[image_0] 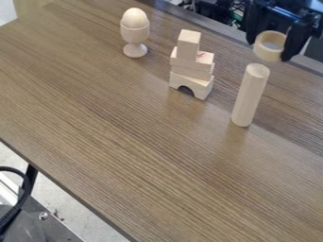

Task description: Put the ring block above the tall thin cylinder

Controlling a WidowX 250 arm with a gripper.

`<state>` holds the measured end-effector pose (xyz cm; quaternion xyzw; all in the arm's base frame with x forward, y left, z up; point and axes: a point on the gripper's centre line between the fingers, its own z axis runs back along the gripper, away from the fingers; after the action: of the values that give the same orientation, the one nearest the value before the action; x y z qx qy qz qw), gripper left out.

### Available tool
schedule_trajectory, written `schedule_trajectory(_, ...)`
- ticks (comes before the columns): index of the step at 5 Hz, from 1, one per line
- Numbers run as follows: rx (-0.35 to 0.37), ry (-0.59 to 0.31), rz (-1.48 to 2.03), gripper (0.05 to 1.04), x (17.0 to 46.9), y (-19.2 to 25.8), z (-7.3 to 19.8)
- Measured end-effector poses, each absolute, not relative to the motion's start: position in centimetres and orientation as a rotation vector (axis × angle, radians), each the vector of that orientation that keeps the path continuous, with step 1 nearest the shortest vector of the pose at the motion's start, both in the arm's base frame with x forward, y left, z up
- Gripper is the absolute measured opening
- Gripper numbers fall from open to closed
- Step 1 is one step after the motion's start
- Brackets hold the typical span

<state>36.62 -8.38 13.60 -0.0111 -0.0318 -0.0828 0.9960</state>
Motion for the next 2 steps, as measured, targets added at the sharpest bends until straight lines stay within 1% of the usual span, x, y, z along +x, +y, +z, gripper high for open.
schedule_trajectory(2,-0.019,-0.061,-0.165,0.769,36.57,-8.32,13.48)
